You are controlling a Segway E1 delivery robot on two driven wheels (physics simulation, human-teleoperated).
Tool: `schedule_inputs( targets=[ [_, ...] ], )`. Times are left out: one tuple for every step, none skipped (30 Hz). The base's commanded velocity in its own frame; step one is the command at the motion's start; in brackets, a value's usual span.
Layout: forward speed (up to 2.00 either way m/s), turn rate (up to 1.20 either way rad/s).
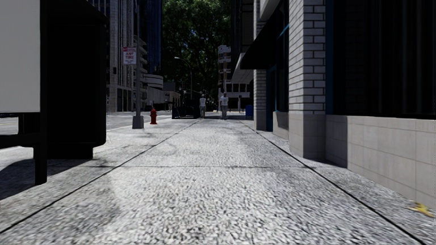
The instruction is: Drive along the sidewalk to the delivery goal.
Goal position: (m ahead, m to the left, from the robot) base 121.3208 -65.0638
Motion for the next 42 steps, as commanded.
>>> schedule_inputs(
  targets=[
    [2.00, 0.00],
    [2.00, 0.00],
    [2.00, 0.00],
    [2.00, 0.00],
    [2.00, 0.00],
    [2.00, 0.10],
    [2.00, 0.10],
    [2.00, 0.17],
    [2.00, 0.19],
    [2.00, 0.22],
    [2.00, 0.22],
    [2.00, 0.28],
    [2.00, 0.33],
    [2.00, 0.35],
    [2.00, 0.35],
    [2.00, 0.36],
    [2.00, 0.36],
    [2.00, 0.36],
    [2.00, 0.36],
    [2.00, 0.36],
    [2.00, 0.36],
    [2.00, 0.36],
    [2.00, 0.36],
    [2.00, 0.36],
    [2.00, 0.36],
    [2.00, 0.36],
    [2.00, 0.36],
    [2.00, 0.36],
    [2.00, 0.31],
    [2.00, 0.31],
    [2.00, 0.00],
    [2.00, 0.00],
    [2.00, 0.00],
    [2.00, 0.00],
    [2.00, 0.00],
    [2.00, 0.00],
    [2.00, 0.00],
    [2.00, 0.00],
    [2.00, 0.00],
    [2.00, 0.00],
    [2.00, 0.00],
    [2.00, 0.00]
  ],
)
